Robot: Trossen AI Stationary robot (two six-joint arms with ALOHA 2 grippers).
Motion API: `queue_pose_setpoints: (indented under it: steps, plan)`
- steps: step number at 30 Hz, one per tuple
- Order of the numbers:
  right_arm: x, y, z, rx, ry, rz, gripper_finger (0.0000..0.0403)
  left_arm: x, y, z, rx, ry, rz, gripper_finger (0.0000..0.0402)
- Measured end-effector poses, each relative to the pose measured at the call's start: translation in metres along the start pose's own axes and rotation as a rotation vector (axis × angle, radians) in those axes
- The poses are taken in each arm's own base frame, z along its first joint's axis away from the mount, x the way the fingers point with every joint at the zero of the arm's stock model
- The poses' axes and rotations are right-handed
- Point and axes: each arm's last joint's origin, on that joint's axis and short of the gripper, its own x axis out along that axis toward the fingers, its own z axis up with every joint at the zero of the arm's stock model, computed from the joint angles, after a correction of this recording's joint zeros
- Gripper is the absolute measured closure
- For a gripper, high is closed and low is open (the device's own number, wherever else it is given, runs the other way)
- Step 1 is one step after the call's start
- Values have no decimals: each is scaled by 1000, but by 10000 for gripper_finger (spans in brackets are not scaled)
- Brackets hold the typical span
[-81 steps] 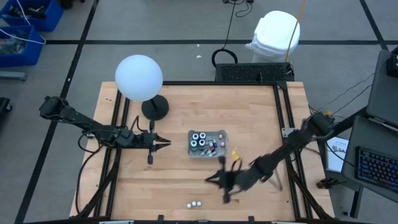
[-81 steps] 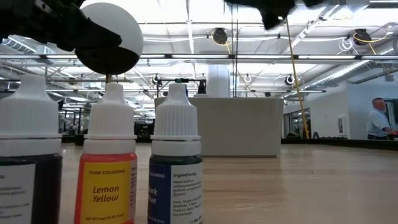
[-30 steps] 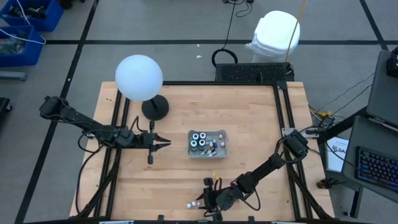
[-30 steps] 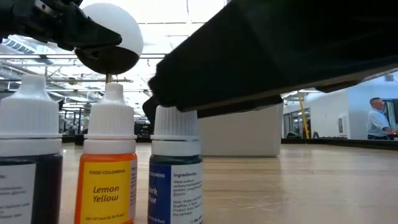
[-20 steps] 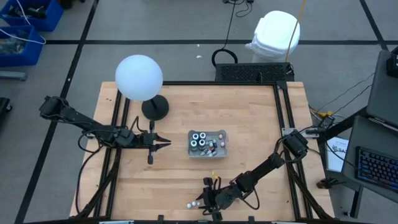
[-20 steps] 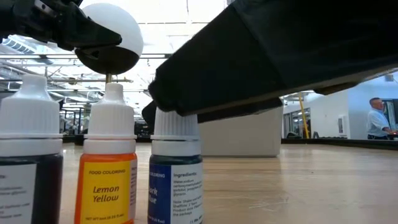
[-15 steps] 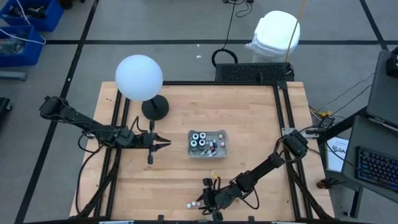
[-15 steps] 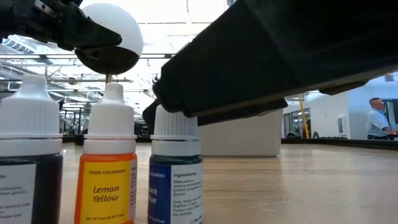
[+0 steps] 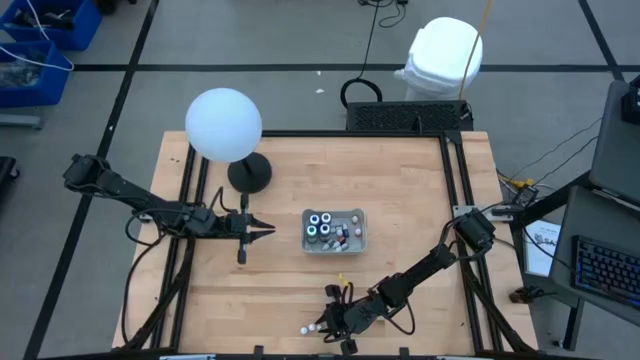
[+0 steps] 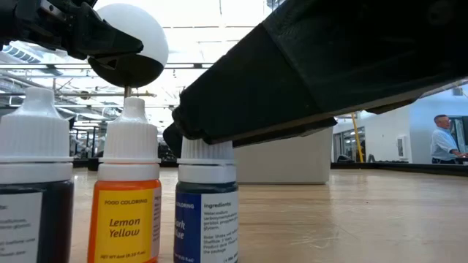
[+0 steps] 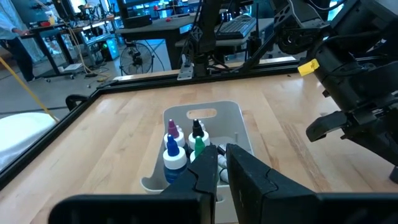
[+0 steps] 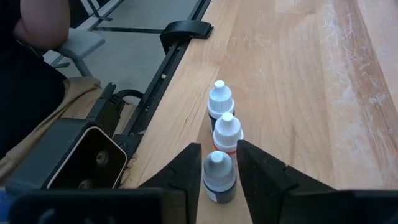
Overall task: Pick & Place food coloring
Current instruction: Put the small blue food coloring bottle into the gray bin
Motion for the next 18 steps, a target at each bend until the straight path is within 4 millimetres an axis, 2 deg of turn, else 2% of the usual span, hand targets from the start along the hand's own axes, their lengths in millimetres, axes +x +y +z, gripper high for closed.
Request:
queue_pose_setpoints:
  steps: [9, 13, 16, 18]
  plan:
    - [0, -1, -2, -5, 26, -5, 356, 0, 0, 0, 0, 0, 0, 360]
    - [-1, 0, -1, -44, 30, 19, 357, 0, 0, 0, -4, 1, 0, 360]
    - [-9, 1, 9, -95, 29, 23, 356, 0, 0, 0, -5, 2, 0, 360]
    - [-23, 3, 24, -132, 21, 21, 357, 0, 0, 0, -5, 2, 0, 360]
